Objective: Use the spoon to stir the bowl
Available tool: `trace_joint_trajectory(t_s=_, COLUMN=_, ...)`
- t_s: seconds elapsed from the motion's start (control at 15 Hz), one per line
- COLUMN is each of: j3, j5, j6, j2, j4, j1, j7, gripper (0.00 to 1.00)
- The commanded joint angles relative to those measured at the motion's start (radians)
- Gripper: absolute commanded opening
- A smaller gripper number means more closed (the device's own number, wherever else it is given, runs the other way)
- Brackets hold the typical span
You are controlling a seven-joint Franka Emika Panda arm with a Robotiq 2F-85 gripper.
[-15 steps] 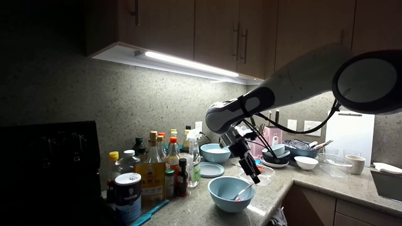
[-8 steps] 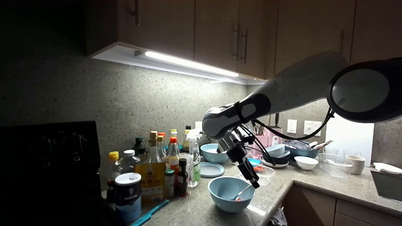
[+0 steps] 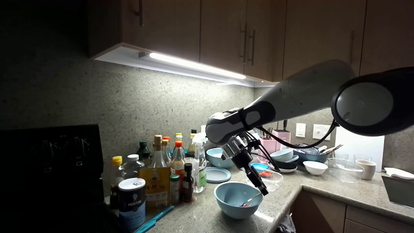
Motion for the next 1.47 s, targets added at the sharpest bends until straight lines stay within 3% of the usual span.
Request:
trace_joint_trajectory(t_s=0.0, j3=0.002, j5=-0.018, j6=-0.036, j2=0.015, j4=0.048, j1=-0.002, j7=-0.063, gripper=0.15)
trace_joint_trajectory(t_s=0.07, j3=0.002, j5=-0.016, j6=-0.036, j2=0.015, j4=0.053, j1=-0.003, j7=-0.073, gripper=0.08)
trace_joint_trajectory(t_s=0.2, j3=-0.007, j5=-0.020, j6=-0.028, j2=0.008, j4=0.048, j1=0.000, j7=-0.074, gripper=0.03)
trace_joint_trajectory(t_s=0.27, j3=-0.014, j5=-0.017, j6=-0.028, j2=0.007, j4=0.049, j1=0.002, j7=-0.046, gripper=0.38)
trace_joint_trajectory(t_s=0.33, j3=-0.018, j5=-0.015, j6=-0.030, j2=0.008, j4=0.050, j1=0.003, j7=-0.035, gripper=0.35)
trace_joint_trajectory(t_s=0.4, j3=-0.010, j5=0.000, j6=-0.011, j2=0.003, j4=0.034, j1=-0.001, j7=-0.039, gripper=0.11)
trace_joint_trajectory(t_s=0.47, j3=-0.014, j5=0.000, j6=-0.011, j2=0.003, j4=0.034, j1=-0.001, j7=-0.039, gripper=0.15)
trace_joint_trajectory(t_s=0.53, j3=-0.017, j5=0.000, j6=-0.011, j2=0.003, j4=0.034, j1=-0.001, j7=-0.039, gripper=0.47)
trace_joint_trajectory(t_s=1.0, j3=-0.015, j5=-0.001, j6=-0.024, j2=0.018, j4=0.037, j1=0.012, j7=-0.035, gripper=0.92)
trace_joint_trajectory(t_s=1.13, j3=-0.015, j5=0.000, j6=-0.025, j2=0.021, j4=0.035, j1=0.015, j7=-0.035, gripper=1.00)
trace_joint_trajectory(t_s=1.4, j3=-0.013, j5=0.006, j6=-0.028, j2=0.019, j4=0.028, j1=0.016, j7=-0.030, gripper=1.00)
